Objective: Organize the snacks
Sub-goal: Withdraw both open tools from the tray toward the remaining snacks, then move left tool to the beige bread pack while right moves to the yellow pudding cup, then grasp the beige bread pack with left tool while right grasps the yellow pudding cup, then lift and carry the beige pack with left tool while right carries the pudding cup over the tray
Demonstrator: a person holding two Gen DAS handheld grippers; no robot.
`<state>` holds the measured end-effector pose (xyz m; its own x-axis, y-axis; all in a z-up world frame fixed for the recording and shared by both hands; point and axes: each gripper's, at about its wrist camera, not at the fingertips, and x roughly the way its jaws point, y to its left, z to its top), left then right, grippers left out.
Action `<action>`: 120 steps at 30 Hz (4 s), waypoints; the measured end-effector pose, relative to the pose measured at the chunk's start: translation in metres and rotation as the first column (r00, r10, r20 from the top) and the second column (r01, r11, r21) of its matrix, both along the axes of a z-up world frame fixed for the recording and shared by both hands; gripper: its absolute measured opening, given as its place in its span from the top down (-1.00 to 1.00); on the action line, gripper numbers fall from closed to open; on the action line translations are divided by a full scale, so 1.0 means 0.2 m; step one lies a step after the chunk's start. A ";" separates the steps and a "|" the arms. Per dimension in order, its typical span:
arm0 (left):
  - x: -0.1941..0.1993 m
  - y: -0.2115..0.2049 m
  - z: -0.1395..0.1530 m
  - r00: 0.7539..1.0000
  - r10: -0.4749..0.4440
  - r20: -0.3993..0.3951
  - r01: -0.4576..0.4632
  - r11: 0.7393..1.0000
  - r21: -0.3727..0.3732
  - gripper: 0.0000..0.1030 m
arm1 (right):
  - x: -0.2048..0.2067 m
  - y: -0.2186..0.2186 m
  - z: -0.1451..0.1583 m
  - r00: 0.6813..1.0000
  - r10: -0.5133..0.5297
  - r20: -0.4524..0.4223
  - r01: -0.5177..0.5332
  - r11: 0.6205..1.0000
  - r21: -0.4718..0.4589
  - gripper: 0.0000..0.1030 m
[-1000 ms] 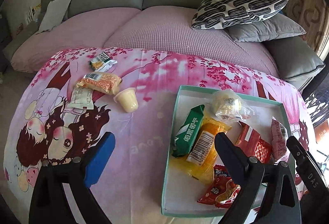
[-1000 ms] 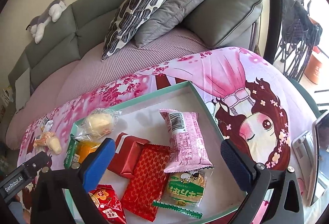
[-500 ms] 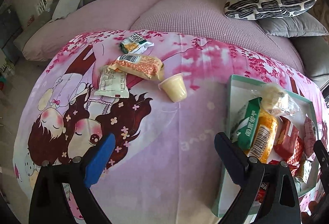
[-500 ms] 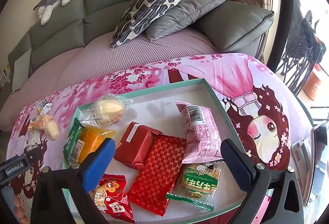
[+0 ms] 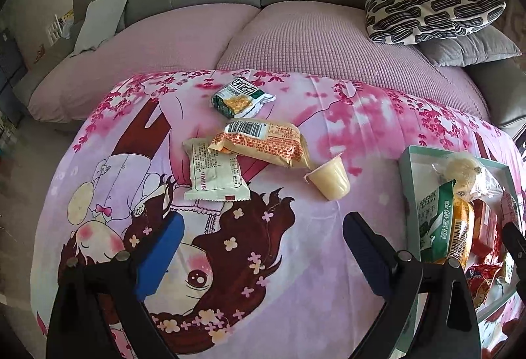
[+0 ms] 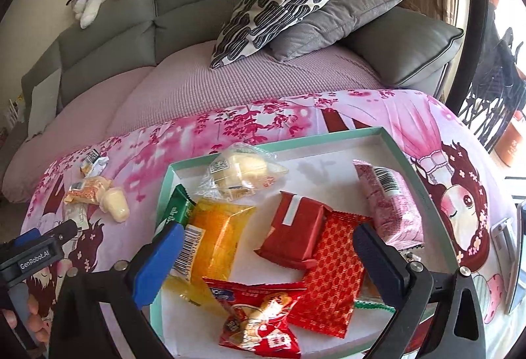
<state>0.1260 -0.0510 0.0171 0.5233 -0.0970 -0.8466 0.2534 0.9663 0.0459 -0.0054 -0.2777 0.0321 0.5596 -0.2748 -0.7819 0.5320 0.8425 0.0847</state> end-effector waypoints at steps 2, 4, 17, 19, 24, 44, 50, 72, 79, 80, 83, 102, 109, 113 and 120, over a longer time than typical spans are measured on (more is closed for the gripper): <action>0.03 0.05 -0.01 1.000 0.001 -0.001 -0.001 1.000 -0.012 -0.89 | 0.04 0.04 -0.01 1.000 0.005 -0.015 -0.005 1.000 0.010 -1.00; 0.06 0.10 -0.02 1.000 0.002 0.001 -0.002 1.000 -0.020 -0.89 | 0.07 0.07 -0.01 1.000 0.011 -0.018 -0.010 1.000 0.010 -1.00; 0.33 0.55 -0.06 0.988 0.152 -0.003 -0.151 0.982 -0.113 -0.89 | 0.46 0.29 0.11 0.991 0.136 0.008 -0.136 0.991 -0.019 -1.00; 0.35 0.57 -0.07 0.986 0.168 -0.005 -0.167 0.979 -0.118 -0.89 | 0.52 0.34 0.10 0.986 0.164 0.008 -0.164 0.986 -0.011 -1.00; 0.39 0.57 -0.11 0.986 0.163 -0.024 -0.165 0.977 -0.138 -0.89 | 0.65 0.45 0.01 0.970 0.238 -0.039 -0.238 0.971 0.002 -1.00; 0.45 0.33 -0.31 0.996 0.034 -0.080 -0.040 0.997 -0.065 -0.89 | 0.86 0.71 -0.35 0.890 0.401 -0.215 -0.411 0.912 0.000 -1.00; 0.47 0.27 -0.34 0.997 0.029 -0.075 -0.031 0.999 -0.027 -0.89 | 0.89 0.71 -0.39 0.884 0.406 -0.230 -0.418 0.908 -0.006 -1.00; 0.50 0.30 -0.40 0.998 0.055 -0.041 -0.055 0.998 0.008 -0.99 | 0.92 0.70 -0.44 0.896 0.388 -0.216 -0.399 0.917 -0.009 -1.00; 0.52 0.36 -0.38 0.993 0.102 -0.058 -0.103 0.995 -0.012 -0.99 | 0.90 0.65 -0.42 0.918 0.352 -0.181 -0.359 0.933 -0.007 -0.74; 0.53 0.37 -0.37 0.993 0.106 -0.059 -0.107 0.994 -0.026 -0.99 | 0.90 0.65 -0.42 0.919 0.353 -0.174 -0.359 0.933 -0.001 -0.70; 0.53 0.39 -0.36 0.991 0.118 -0.060 -0.121 0.991 -0.053 -0.97 | 0.90 0.66 -0.41 0.920 0.359 -0.159 -0.364 0.932 0.001 -0.58; 0.54 0.47 -0.29 0.978 0.207 -0.036 -0.210 0.975 -0.076 -0.08 | 0.87 0.69 -0.40 0.909 0.393 -0.137 -0.395 0.919 0.010 0.06; 0.52 0.44 -0.28 0.979 0.197 -0.060 -0.201 0.978 -0.065 -0.08 | 0.81 0.67 -0.37 0.915 0.383 -0.123 -0.382 0.924 0.039 0.07; 0.51 0.44 -0.27 0.977 0.195 -0.084 -0.201 0.978 -0.061 -0.08 | 0.75 0.66 -0.35 0.919 0.377 -0.118 -0.372 0.926 0.063 0.09; 0.45 0.45 -0.25 0.969 0.206 -0.137 -0.217 0.974 -0.071 -0.07 | 0.64 0.66 -0.28 0.921 0.377 -0.099 -0.369 0.925 0.091 0.12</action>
<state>0.2151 0.0397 -0.0319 0.4278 -0.0695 -0.9012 0.0408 0.9975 -0.0575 0.1227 -0.1448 -0.0248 0.5180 -0.0059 -0.8554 0.1894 0.9760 0.1080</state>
